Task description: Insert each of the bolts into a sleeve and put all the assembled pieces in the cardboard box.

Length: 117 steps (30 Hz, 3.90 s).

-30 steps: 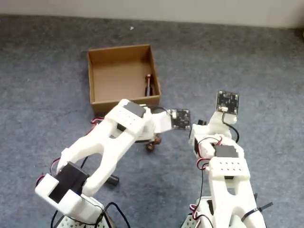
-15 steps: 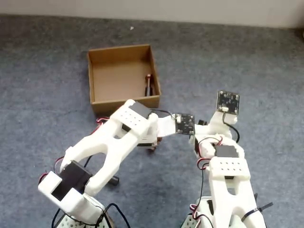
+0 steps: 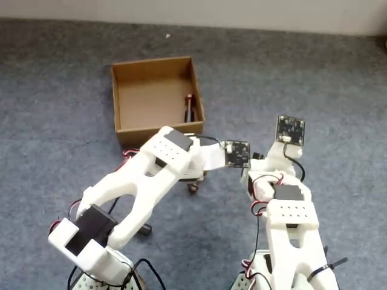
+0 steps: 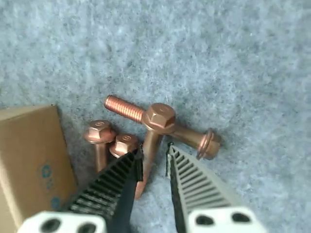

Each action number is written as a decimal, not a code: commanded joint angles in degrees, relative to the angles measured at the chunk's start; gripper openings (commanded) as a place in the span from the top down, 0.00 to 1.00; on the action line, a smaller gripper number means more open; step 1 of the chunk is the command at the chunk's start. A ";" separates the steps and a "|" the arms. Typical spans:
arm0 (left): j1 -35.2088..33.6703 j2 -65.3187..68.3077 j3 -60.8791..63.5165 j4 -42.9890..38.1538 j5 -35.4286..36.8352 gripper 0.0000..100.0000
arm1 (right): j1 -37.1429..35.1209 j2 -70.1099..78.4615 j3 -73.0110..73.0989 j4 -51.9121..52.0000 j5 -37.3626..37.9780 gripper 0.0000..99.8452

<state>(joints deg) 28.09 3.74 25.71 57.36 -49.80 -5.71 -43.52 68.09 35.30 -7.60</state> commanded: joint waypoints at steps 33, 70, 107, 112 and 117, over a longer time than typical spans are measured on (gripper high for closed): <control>1.80 4.44 -3.38 1.58 -0.09 0.99 | 0.66 -2.07 -0.22 -1.45 -0.44 0.99; -4.88 -68.79 13.41 12.48 38.95 0.99 | -16.13 -44.79 6.90 11.65 0.09 0.99; 1.45 -81.01 22.20 -7.21 63.03 0.99 | -38.11 -61.67 24.75 -14.55 11.34 0.99; 1.36 -81.01 22.46 -7.56 62.86 0.99 | -38.20 -61.67 24.75 -14.55 11.34 0.99; 1.36 -81.10 22.02 -9.05 62.95 0.99 | -38.20 -61.67 24.75 -14.55 11.34 0.99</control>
<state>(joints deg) 28.70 -76.62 48.31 51.74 12.53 -43.08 -104.18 93.67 22.73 3.12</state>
